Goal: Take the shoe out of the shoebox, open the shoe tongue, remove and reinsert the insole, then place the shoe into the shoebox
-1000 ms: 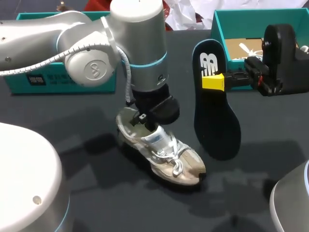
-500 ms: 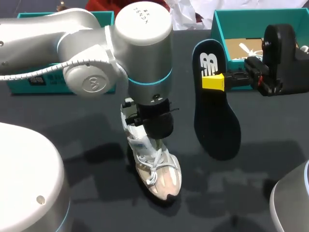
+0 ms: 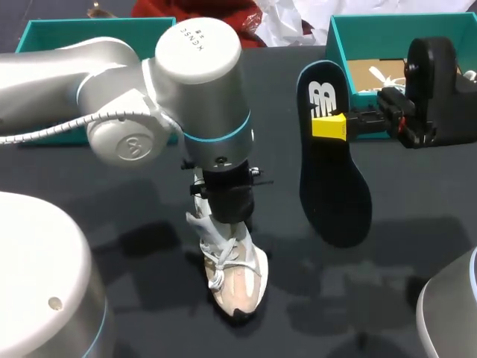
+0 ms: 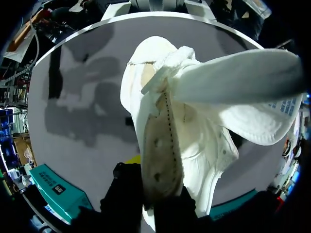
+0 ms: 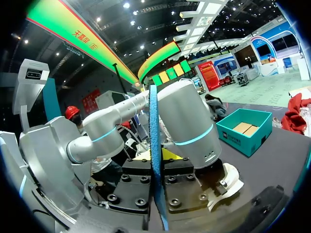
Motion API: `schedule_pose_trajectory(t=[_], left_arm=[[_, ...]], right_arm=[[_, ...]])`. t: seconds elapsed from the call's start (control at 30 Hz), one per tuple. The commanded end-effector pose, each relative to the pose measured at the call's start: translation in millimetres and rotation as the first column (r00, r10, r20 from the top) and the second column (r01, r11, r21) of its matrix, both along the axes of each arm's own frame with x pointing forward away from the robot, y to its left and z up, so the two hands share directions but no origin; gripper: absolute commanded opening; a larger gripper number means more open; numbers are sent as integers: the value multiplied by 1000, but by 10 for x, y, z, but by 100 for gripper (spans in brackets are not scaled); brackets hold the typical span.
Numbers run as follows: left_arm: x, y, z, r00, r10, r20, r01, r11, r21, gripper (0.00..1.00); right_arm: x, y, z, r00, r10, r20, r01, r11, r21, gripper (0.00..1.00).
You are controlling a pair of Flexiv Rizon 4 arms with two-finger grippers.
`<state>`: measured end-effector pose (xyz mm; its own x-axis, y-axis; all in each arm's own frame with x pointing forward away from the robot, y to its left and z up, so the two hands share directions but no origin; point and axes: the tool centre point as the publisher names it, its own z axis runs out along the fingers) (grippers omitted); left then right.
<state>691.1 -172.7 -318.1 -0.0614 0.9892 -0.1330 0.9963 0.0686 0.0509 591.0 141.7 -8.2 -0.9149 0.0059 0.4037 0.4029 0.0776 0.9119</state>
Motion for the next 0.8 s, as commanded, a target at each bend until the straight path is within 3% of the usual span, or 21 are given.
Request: schedule_pose_trajectory(t=[0.03, 0.3, 0.8], left_arm=[[53, -26, -65, 1000, -16, -5, 16, 1000, -6, 0], [107, -96, -109, 999, -54, -1, 54, 998, -28, 0], [210, -173, -401, 995, -95, -42, 94, 995, -34, 0]], right_arm=[[-1, 17, -13, 1000, -1, 0, 1, 1000, 0, 0], [-1, 17, -13, 1000, -1, 0, 1, 1000, 0, 0], [-1, 17, -13, 1000, -1, 0, 1, 1000, 0, 0]])
